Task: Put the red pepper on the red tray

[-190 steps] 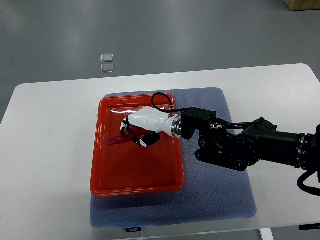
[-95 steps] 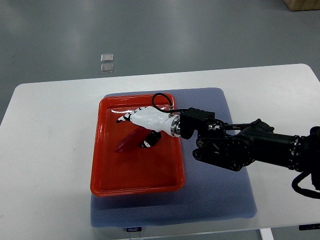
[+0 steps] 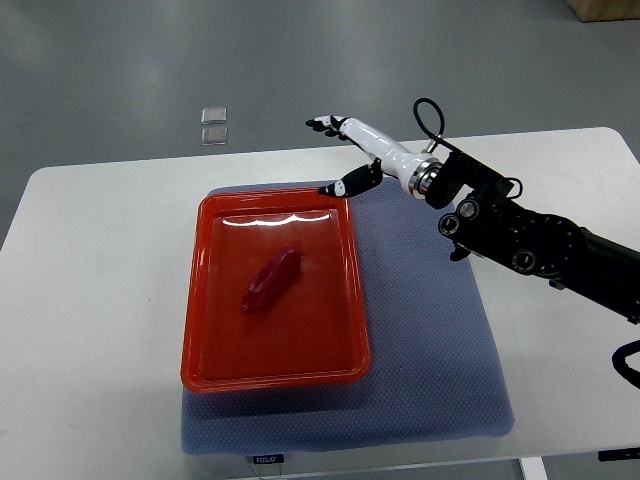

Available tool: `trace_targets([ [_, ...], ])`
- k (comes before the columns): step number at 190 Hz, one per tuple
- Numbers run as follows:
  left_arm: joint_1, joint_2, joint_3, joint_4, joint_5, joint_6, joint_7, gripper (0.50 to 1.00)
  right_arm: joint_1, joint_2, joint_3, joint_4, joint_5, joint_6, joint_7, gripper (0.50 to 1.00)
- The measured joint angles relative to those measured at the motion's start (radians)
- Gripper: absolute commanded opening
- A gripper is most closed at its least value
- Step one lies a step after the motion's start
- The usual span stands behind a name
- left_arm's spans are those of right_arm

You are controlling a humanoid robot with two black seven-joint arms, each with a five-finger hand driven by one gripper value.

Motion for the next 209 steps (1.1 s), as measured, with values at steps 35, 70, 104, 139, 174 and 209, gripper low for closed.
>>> trace_targets([
  [35, 0.0, 0.0, 0.0, 0.0, 0.0, 0.0, 0.0, 1.0, -0.127, -0.017, 0.193, -0.007, 0.102, 0.005, 0.0, 0.883],
  [70, 0.0, 0.0, 0.0, 0.0, 0.0, 0.0, 0.0, 1.0, -0.251, 0.012, 0.394, -0.009, 0.192, 0.059, -0.006, 0.883],
  [104, 0.0, 0.0, 0.0, 0.0, 0.0, 0.0, 0.0, 1.0, -0.314, 0.069, 0.547, -0.006, 0.212, 0.088, -0.033, 0.885],
  [139, 0.0, 0.0, 0.0, 0.0, 0.0, 0.0, 0.0, 1.0, -0.343, 0.127, 0.678, -0.002, 0.195, 0.113, -0.043, 0.903],
  [174, 0.0, 0.0, 0.0, 0.0, 0.0, 0.0, 0.0, 1.0, -0.36, 0.174, 0.8, 0.001, 0.182, 0.134, -0.043, 0.909],
  [209, 0.0, 0.0, 0.0, 0.0, 0.0, 0.0, 0.0, 1.0, -0.376, 0.181, 0.959, 0.001, 0.079, 0.161, -0.042, 0.911],
])
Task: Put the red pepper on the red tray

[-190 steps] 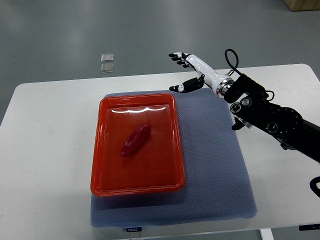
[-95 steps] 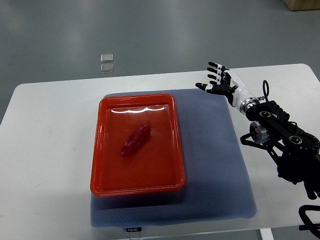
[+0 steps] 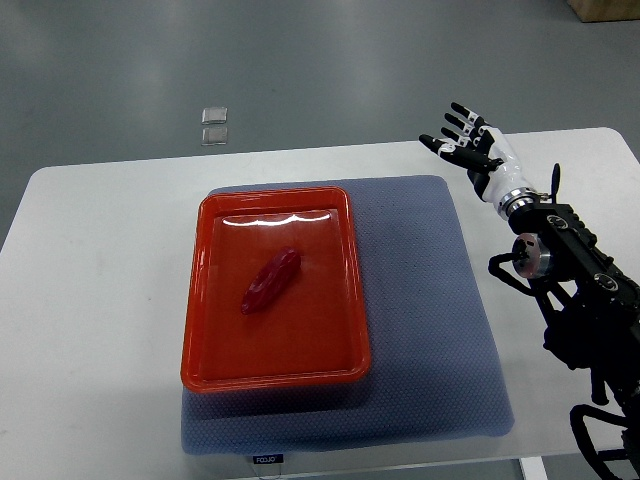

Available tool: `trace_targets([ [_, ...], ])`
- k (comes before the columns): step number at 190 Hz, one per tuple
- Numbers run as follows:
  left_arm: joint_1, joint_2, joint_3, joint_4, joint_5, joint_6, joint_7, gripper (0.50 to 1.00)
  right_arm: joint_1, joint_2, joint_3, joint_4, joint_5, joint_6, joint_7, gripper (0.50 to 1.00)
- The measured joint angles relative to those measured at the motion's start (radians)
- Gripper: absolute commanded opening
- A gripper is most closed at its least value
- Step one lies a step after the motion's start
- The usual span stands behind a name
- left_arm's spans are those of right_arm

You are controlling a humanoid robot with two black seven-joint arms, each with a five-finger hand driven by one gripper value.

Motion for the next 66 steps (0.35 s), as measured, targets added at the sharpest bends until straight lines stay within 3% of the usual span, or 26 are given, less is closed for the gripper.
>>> trace_targets([
  [66, 0.0, 0.0, 0.0, 0.0, 0.0, 0.0, 0.0, 1.0, 0.004, 0.0, 0.063, 0.001, -0.012, -0.038, 0.013, 0.911],
])
